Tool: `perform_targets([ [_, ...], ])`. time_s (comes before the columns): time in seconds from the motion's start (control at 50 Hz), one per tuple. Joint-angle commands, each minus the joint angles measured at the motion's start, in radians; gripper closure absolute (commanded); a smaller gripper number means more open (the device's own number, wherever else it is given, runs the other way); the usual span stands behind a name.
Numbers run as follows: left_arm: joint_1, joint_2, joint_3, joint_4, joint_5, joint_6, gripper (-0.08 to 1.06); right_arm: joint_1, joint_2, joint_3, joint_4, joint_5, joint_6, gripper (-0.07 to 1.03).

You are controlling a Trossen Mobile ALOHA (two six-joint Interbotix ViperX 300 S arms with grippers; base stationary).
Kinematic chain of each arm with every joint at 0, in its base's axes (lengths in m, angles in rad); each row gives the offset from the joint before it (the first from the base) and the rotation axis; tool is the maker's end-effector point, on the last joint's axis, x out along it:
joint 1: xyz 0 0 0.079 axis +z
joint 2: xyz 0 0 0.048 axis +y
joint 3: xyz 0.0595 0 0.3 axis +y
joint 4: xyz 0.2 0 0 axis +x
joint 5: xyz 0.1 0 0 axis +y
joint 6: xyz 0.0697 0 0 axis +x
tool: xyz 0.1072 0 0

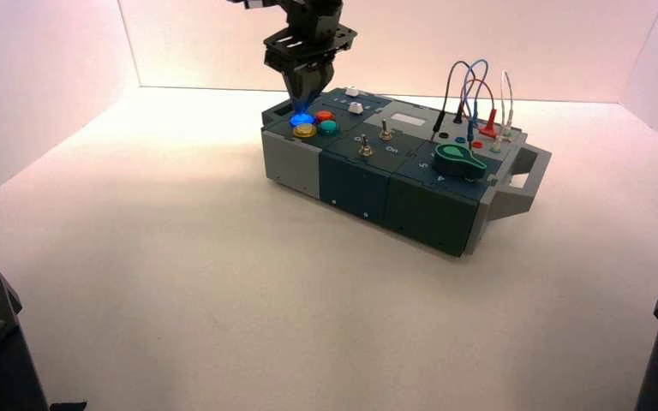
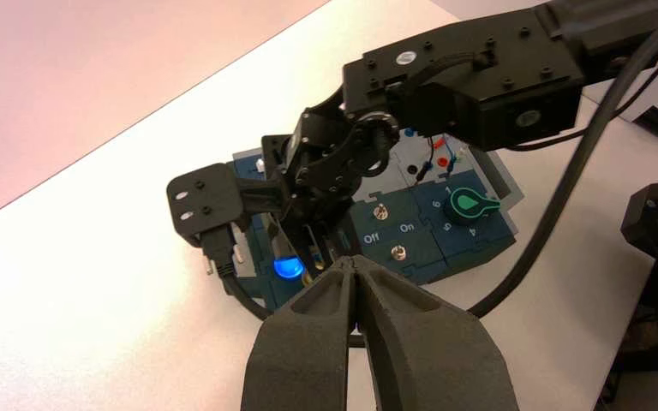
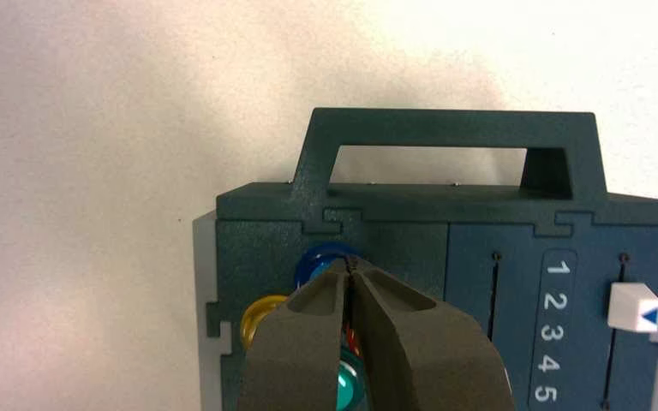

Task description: Push the blue button with the right gripper.

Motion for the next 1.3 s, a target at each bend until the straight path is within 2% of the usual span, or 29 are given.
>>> perform_targets([
  [0.02,0.002,-0.008,-0.028,-0.008,-0.003,0.006,1.01,0.005,-0.003,-0.034,-0.002,0.017,-0.005,0.99],
  [0.24,0.003,-0.008,-0.026,-0.006,-0.009,0.006,1.01,0.005,0.005,-0.035,-0.009,0.023,-0.005,0.99],
  [0.38,0.002,-0.005,-0.026,-0.006,-0.009,0.006,1.01,0.002,-0.009,-0.069,-0.012,0.041,-0.005,0.99],
  [0.62,0.003,0.011,-0.023,-0.008,-0.021,0.006,1.01,-0.002,-0.038,-0.140,-0.012,0.123,0.002,0.99],
  [0.84,0.009,0.028,-0.023,-0.006,-0.032,0.006,1.01,-0.014,-0.064,-0.144,-0.017,0.187,0.005,0.99],
  [1.0,0.018,0.029,-0.021,-0.006,-0.043,0.006,1.01,-0.021,-0.097,-0.101,-0.026,0.195,0.006,0.99],
  [1.14,0.026,0.038,-0.018,-0.006,-0.058,0.009,1.01,-0.037,-0.178,0.029,-0.029,0.149,0.014,0.99],
  [1.3,0.026,0.069,-0.011,-0.006,-0.087,0.014,1.01,-0.044,-0.242,0.138,-0.028,0.092,0.029,0.99],
])
